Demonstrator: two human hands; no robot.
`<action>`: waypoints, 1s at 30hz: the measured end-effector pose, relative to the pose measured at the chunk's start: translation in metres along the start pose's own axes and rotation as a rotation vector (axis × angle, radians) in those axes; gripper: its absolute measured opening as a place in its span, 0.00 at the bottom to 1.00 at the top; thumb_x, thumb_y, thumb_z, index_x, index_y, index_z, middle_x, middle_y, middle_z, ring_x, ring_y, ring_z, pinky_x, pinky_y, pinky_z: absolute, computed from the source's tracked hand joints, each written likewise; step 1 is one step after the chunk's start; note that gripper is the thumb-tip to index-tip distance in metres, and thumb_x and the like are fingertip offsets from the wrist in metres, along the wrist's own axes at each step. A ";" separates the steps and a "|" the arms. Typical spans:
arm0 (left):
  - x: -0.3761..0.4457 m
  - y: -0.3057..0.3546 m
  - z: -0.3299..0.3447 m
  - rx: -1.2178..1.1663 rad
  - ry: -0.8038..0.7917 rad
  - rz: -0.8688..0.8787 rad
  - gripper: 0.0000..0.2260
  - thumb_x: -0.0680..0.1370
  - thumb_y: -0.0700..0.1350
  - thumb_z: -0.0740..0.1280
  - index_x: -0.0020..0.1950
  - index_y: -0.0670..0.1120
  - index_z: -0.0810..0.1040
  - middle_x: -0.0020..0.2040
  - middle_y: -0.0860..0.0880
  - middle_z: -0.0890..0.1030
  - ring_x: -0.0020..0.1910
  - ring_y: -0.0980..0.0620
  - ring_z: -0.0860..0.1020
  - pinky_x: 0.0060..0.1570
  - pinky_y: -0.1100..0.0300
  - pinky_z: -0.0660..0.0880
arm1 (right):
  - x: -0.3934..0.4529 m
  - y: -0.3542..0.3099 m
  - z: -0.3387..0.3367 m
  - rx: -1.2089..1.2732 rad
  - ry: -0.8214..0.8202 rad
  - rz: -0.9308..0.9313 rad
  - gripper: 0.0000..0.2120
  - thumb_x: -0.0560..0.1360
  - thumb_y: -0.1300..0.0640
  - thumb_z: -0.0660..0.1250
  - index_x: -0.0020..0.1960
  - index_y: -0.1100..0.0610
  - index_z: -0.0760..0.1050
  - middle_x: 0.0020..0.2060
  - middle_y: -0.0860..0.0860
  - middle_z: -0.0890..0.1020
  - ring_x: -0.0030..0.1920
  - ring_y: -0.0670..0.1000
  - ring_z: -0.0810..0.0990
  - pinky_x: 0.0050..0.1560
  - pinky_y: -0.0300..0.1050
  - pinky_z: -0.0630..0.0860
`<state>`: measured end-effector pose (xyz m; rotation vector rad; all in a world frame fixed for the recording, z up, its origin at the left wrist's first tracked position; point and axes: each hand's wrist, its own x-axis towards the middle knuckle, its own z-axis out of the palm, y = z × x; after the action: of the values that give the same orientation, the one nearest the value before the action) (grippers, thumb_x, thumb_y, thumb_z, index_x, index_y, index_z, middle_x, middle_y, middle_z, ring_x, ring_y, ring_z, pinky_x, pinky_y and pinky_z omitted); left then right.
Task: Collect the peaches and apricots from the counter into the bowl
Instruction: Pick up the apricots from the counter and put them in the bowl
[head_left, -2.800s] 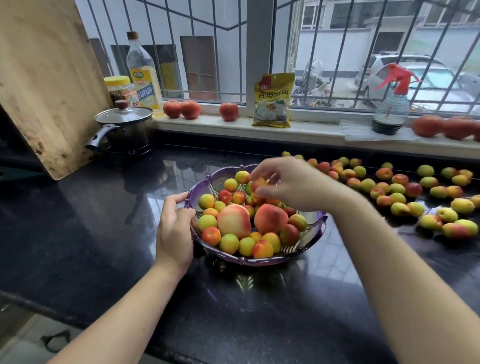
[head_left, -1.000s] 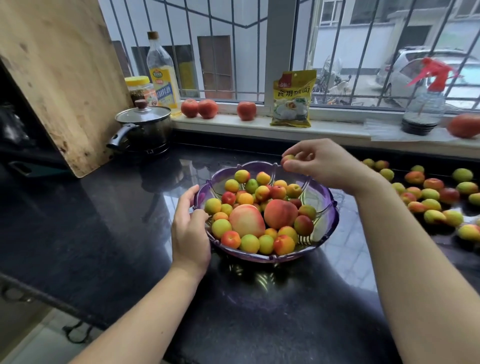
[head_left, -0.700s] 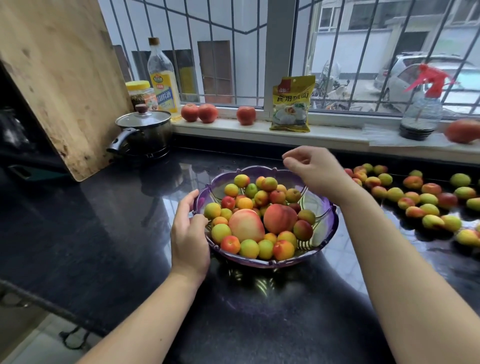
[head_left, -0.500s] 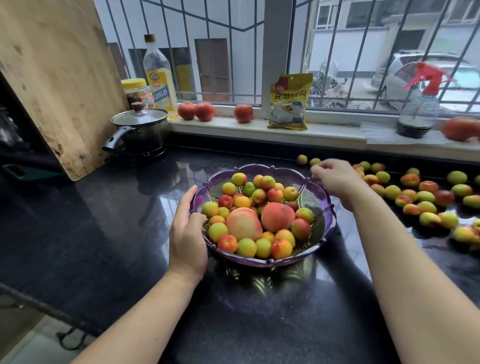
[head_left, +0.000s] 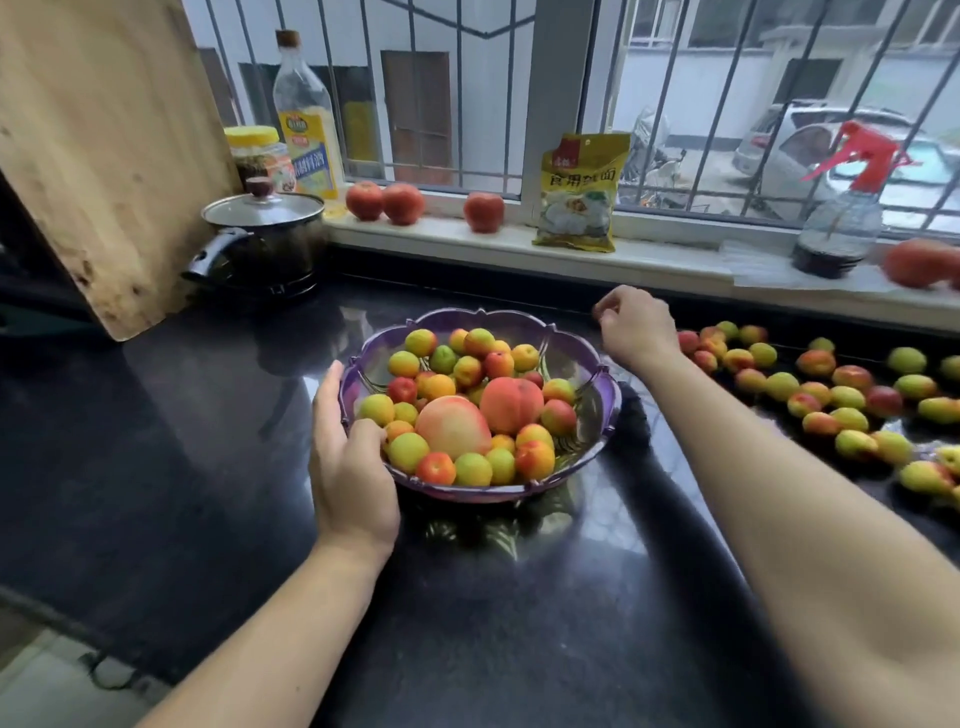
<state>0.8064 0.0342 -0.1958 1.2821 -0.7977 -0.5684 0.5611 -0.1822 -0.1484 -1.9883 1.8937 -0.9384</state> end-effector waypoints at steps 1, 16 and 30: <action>0.000 0.000 0.000 0.002 0.004 0.002 0.33 0.72 0.49 0.58 0.78 0.60 0.69 0.64 0.71 0.74 0.66 0.70 0.73 0.70 0.56 0.71 | 0.007 0.000 0.006 -0.213 0.038 -0.086 0.14 0.79 0.59 0.61 0.62 0.53 0.79 0.57 0.56 0.83 0.59 0.60 0.78 0.60 0.54 0.76; -0.001 0.003 -0.002 0.012 -0.023 -0.016 0.33 0.72 0.47 0.58 0.79 0.59 0.69 0.74 0.58 0.74 0.73 0.57 0.72 0.74 0.46 0.71 | 0.046 -0.012 0.017 -0.276 0.032 -0.046 0.18 0.79 0.49 0.66 0.64 0.59 0.73 0.56 0.60 0.82 0.60 0.63 0.76 0.59 0.55 0.73; 0.000 0.002 -0.001 0.052 -0.145 -0.074 0.36 0.71 0.49 0.62 0.81 0.57 0.66 0.71 0.61 0.74 0.71 0.58 0.73 0.72 0.54 0.70 | -0.120 -0.083 -0.049 0.019 -0.320 -0.419 0.13 0.78 0.51 0.71 0.62 0.49 0.81 0.54 0.44 0.84 0.56 0.46 0.79 0.59 0.47 0.76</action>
<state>0.8069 0.0355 -0.1936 1.3330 -0.8922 -0.7103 0.6042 -0.0439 -0.0968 -2.4044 1.3234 -0.6670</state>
